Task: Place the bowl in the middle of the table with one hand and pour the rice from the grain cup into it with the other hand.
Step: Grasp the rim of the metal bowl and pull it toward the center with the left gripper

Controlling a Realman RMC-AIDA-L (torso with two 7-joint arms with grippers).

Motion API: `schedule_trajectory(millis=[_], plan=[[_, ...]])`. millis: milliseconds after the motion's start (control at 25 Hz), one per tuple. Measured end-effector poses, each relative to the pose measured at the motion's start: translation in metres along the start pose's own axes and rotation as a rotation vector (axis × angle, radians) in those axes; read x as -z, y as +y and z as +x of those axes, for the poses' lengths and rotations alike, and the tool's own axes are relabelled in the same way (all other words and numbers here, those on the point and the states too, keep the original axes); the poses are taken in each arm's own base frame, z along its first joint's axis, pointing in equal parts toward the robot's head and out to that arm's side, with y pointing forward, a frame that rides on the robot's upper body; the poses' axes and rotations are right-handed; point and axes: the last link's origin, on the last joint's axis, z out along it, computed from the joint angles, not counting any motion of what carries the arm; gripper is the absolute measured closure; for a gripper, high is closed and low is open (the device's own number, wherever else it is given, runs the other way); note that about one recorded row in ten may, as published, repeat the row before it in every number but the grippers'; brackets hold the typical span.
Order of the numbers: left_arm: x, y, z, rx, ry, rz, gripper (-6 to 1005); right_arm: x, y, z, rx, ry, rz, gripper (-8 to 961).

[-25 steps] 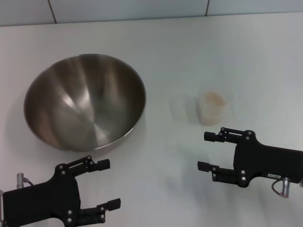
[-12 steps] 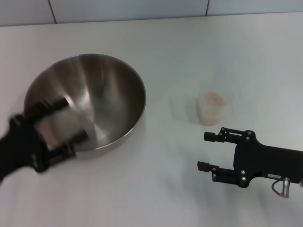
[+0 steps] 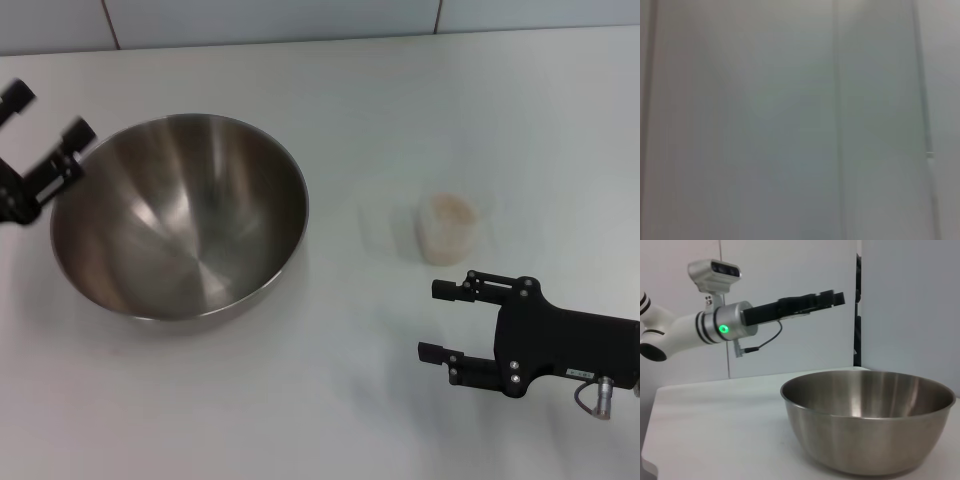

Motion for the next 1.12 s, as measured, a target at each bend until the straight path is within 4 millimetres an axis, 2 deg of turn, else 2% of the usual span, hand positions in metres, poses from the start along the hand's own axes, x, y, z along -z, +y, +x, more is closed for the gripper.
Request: schedule_trajectory(millis=[280,680,760,840,920,1120], plan=[[-0.009,-0.018,-0.006,0.0,-0.027,0.122,223,-0.001,-0.001,0.0,0.002,0.0,-0.001,269],[-0.013,-0.023,-0.005,-0.008,-0.036,0.137,230,-0.001,-0.003,-0.002,0.008,0.001,-0.003,269],[-0.02,-0.032,-0.01,0.018,-0.102,0.149,232,-0.001,-0.003,-0.002,0.01,0.001,-0.003,269],[-0.02,-0.032,-0.01,0.018,-0.102,0.149,233,-0.001,-0.003,-0.002,0.011,0.001,-0.003,269],[-0.032,-0.042,-0.011,0.068,-0.235,0.109,235,-0.001,-0.003,-0.002,0.013,0.0,-0.004,269],[-0.04,-0.05,-0.009,0.099,-0.351,0.09,238,-0.001,-0.004,-0.003,0.014,0.0,-0.003,269]])
